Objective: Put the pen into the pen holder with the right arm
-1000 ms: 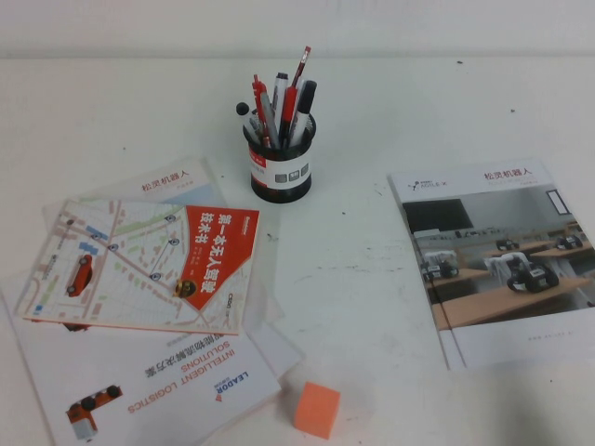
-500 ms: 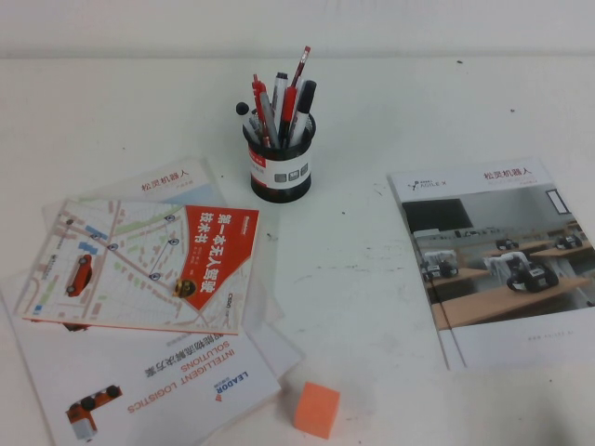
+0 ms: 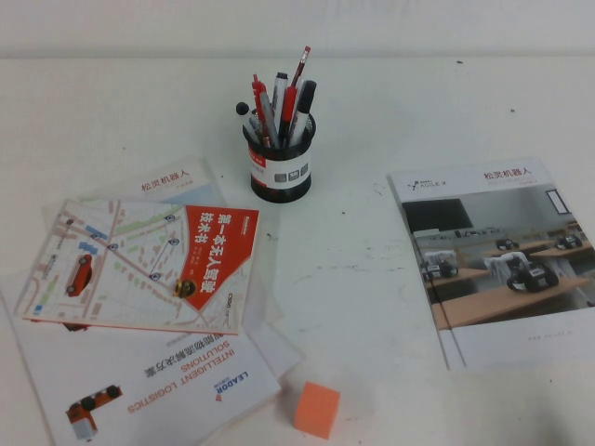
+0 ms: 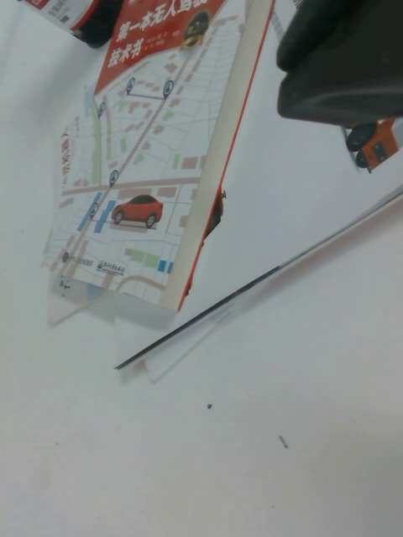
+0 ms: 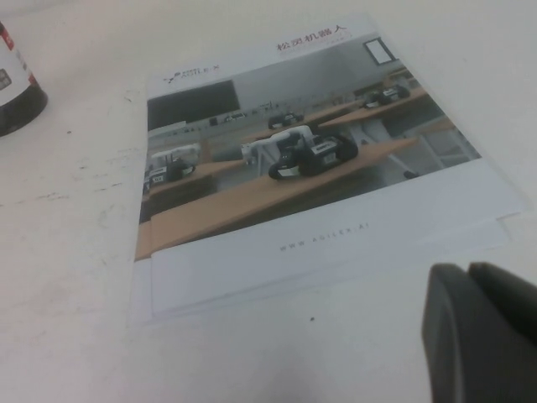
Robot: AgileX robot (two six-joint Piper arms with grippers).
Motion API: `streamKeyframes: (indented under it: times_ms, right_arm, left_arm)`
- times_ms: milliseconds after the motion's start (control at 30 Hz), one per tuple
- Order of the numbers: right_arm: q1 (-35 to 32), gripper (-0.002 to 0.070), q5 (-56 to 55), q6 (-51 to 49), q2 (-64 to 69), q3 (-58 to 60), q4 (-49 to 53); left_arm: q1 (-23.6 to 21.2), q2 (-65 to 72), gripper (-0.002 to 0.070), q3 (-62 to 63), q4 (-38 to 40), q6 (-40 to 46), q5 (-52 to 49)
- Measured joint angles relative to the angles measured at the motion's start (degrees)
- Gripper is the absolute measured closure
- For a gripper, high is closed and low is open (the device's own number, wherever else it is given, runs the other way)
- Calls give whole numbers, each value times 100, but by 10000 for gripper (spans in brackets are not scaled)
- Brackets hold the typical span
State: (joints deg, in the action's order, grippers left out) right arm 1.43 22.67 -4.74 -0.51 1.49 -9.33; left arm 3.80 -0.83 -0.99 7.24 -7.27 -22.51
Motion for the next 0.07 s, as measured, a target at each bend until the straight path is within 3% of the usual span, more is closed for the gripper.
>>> streamKeyframes:
  times_ms: [67]
  right_arm:
    - [0,696,0,0,0,0,0]
  left_arm:
    - [0,0,677,0,0,0,0]
